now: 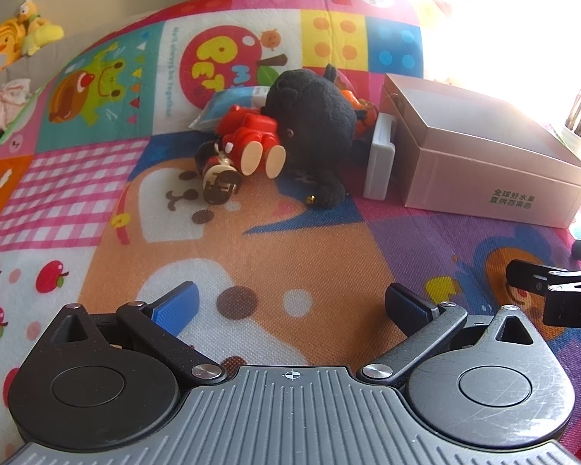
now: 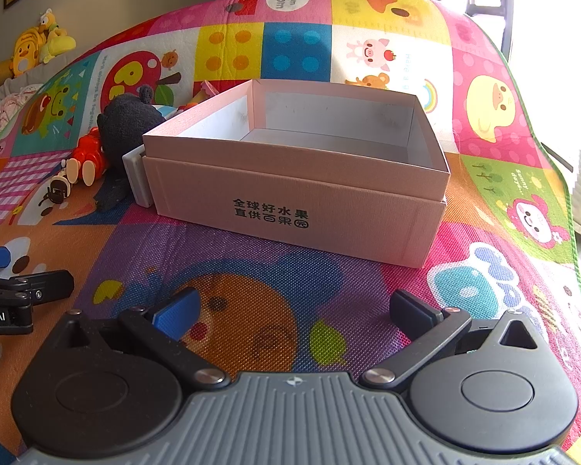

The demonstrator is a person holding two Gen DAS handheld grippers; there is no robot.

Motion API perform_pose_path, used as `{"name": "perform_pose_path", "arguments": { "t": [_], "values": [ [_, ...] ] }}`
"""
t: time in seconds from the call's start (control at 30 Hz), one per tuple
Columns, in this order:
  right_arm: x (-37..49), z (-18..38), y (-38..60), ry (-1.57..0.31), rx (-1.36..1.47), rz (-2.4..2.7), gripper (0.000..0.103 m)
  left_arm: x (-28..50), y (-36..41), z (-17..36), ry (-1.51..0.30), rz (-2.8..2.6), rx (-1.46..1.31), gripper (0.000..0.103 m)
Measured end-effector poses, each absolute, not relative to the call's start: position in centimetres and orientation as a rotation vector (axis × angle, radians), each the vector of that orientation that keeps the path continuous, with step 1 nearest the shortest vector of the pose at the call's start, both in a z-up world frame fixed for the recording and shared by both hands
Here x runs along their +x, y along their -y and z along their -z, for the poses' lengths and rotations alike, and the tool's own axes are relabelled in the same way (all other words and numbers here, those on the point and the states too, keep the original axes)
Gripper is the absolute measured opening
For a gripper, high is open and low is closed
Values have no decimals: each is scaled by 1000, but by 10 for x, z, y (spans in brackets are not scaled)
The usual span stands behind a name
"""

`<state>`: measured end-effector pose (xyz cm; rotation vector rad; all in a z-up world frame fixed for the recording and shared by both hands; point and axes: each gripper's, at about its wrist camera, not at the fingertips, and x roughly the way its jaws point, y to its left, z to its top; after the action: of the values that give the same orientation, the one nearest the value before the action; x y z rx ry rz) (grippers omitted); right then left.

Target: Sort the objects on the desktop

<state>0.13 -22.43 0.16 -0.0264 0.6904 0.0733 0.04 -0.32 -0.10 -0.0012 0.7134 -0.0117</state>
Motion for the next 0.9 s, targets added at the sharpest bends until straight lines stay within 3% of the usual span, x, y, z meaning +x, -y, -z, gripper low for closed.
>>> {"name": "perform_pose_path", "arguments": {
  "t": [0.9],
  "values": [
    [-10, -2, 197, -744, -78, -160, 103, 14, -4, -4, -729, -25, 27, 103]
  ]
}}
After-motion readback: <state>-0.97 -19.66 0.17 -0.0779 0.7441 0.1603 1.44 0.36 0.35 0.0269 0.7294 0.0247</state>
